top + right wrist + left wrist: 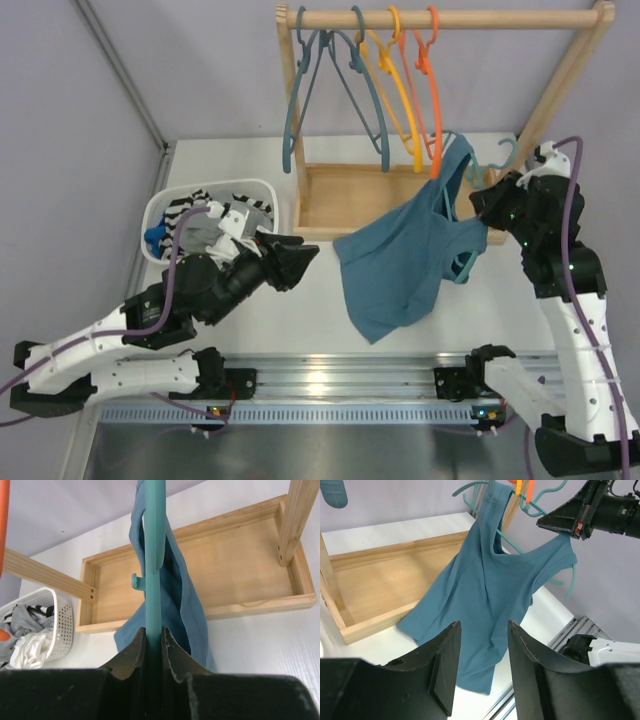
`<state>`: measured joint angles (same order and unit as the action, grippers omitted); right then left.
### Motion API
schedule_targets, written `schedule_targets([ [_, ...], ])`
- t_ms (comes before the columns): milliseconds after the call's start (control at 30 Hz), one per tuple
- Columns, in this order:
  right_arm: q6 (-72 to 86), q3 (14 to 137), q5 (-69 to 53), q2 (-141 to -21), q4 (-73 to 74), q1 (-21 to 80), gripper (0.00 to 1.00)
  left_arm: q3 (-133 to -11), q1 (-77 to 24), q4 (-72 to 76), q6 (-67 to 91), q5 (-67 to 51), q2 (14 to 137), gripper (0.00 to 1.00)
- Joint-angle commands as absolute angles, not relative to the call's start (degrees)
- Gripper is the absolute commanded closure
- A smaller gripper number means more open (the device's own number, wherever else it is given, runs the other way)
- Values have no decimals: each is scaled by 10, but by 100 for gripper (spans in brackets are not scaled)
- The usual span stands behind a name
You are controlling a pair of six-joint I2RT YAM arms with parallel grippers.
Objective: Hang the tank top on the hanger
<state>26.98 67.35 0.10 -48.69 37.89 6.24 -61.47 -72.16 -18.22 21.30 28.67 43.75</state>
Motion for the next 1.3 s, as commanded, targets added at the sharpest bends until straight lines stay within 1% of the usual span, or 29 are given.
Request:
schedule_targets([
  [0,226,775,-64,-521,383,30,100,-641,-723,-199,208,278,425,53],
  [333,151,1050,-85,-692,520,4,100,-664,-723,-218,183,273,410,53],
  [367,146,1091,-86,-703,528,-14,100,-666,-723,-220,179,275,407,53],
  [433,141,1132,-93,-727,545,-21,100,-671,-723,-221,170,279,399,53],
  [467,135,1173,-95,-751,564,-23,100,-671,-723,-221,167,280,397,53],
  [667,107,1310,-102,-828,615,-34,100,-684,-723,-236,152,280,389,53],
  [767,98,1338,-102,-845,616,-40,100,-684,-723,-241,147,285,382,53],
  [1267,64,1339,-79,-827,542,-55,100,-671,-723,-221,124,287,392,53],
])
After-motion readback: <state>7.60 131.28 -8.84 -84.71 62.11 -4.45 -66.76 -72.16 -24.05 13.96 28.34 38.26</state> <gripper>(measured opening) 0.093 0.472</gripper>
